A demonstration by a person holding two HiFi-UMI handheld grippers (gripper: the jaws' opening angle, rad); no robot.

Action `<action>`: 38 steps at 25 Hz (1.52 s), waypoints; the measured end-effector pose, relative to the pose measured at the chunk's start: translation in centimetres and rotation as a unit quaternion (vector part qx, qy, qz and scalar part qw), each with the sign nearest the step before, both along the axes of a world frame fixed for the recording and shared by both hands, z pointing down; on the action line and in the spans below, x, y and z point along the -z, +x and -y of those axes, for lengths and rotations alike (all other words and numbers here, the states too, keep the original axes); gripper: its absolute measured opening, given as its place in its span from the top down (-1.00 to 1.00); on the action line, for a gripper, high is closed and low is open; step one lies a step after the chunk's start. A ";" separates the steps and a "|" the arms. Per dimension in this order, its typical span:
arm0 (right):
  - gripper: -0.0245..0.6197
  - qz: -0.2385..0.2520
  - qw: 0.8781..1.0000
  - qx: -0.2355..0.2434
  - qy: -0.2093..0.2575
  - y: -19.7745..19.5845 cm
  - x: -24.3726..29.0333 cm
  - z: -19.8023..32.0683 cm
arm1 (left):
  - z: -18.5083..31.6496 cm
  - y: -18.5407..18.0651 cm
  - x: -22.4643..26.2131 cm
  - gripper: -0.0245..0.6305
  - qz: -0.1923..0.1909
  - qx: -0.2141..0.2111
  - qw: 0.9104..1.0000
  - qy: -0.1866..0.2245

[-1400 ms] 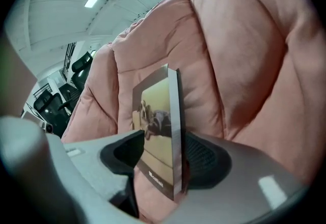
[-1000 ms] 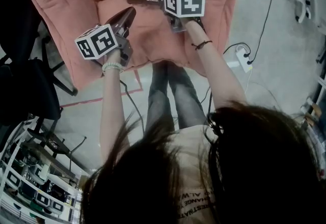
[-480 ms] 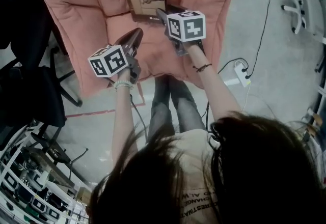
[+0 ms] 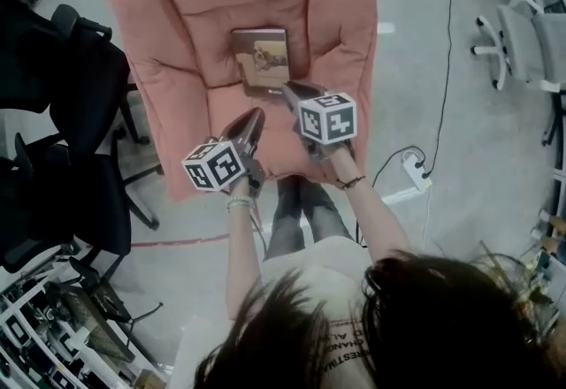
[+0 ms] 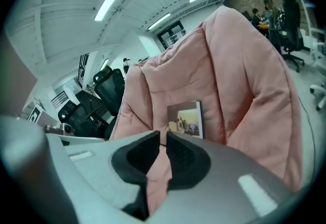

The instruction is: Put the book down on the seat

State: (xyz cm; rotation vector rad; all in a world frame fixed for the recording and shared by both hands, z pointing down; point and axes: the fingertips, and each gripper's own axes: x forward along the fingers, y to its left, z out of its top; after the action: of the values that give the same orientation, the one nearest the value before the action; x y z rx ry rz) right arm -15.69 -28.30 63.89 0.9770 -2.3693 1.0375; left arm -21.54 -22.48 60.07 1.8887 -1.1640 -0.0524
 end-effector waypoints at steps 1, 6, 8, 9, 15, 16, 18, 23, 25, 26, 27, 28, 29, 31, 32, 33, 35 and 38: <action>0.80 0.005 1.000 -0.001 0.003 0.0 0.9 -0.4 | -0.2 0.2 0.8 0.96 0.000 0.000 1.000 0.005; 0.84 0.027 0.999 0.006 0.024 -0.4 5.4 -2.1 | -1.1 0.7 4.8 0.96 0.003 -0.009 0.999 0.031; 0.87 0.040 0.999 0.006 0.028 -0.4 7.1 -2.9 | -2.0 0.9 6.2 0.96 0.009 -0.022 0.999 0.037; 0.88 0.045 0.999 0.007 0.030 -0.3 7.9 -3.3 | -2.4 0.9 6.8 0.96 0.011 -0.026 0.999 0.040; 0.91 0.062 0.996 0.026 0.054 -0.3 11.8 -4.8 | -3.6 0.7 9.9 0.96 0.023 -0.037 0.997 0.062; 0.91 0.065 0.996 0.030 0.057 -0.4 12.4 -4.9 | -3.8 0.8 10.4 0.96 0.023 -0.039 0.997 0.066; 0.91 0.072 0.995 0.036 0.062 -0.3 13.5 -5.3 | -4.1 1.0 11.2 0.96 0.021 -0.045 0.996 0.073; 0.91 0.091 0.993 0.040 0.069 -0.1 15.4 -6.4 | -4.8 1.6 12.9 0.96 0.027 -0.062 0.994 0.090; 0.91 0.096 0.992 0.042 0.075 0.1 16.2 -6.6 | -4.9 1.8 13.6 0.96 0.028 -0.063 0.993 0.097; 0.91 0.099 0.991 0.044 0.077 0.1 16.5 -6.7 | -5.0 1.9 13.9 0.96 0.028 -0.064 0.993 0.099; 0.91 0.103 0.991 0.045 0.078 0.1 16.8 -6.9 | -5.2 1.9 14.1 0.96 0.029 -0.065 0.992 0.101; 0.91 0.106 0.990 0.047 0.080 0.1 17.1 -7.0 | -5.3 1.9 14.3 0.96 0.030 -0.066 0.992 0.103; 0.91 0.108 0.990 0.048 0.082 0.0 17.5 -7.1 | -5.4 1.9 14.5 0.96 0.030 -0.067 0.992 0.105; 0.91 0.112 0.989 0.050 0.086 -0.1 18.1 -7.1 | -5.5 1.8 14.9 0.96 0.030 -0.066 0.991 0.109; 0.91 0.115 0.988 0.052 0.087 -0.2 18.3 -7.1 | -5.5 1.8 15.0 0.96 0.030 -0.067 0.991 0.110; 0.91 0.115 0.988 0.055 0.089 -0.3 18.5 -7.2 | -5.6 1.7 15.0 0.96 0.031 -0.067 0.991 0.110; 0.91 0.115 0.987 0.062 0.094 -0.5 18.9 -7.5 | -5.8 1.7 15.4 0.96 0.032 -0.067 0.991 0.114; 0.92 0.114 0.985 0.071 0.107 -0.8 19.5 -7.7 | -5.7 1.8 16.1 0.96 0.033 -0.067 0.989 0.125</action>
State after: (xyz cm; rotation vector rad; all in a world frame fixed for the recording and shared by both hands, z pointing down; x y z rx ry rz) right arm -16.47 -20.62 44.35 0.7781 -2.7401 0.8968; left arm -19.78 -16.73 43.97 2.2003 -1.1132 -0.0646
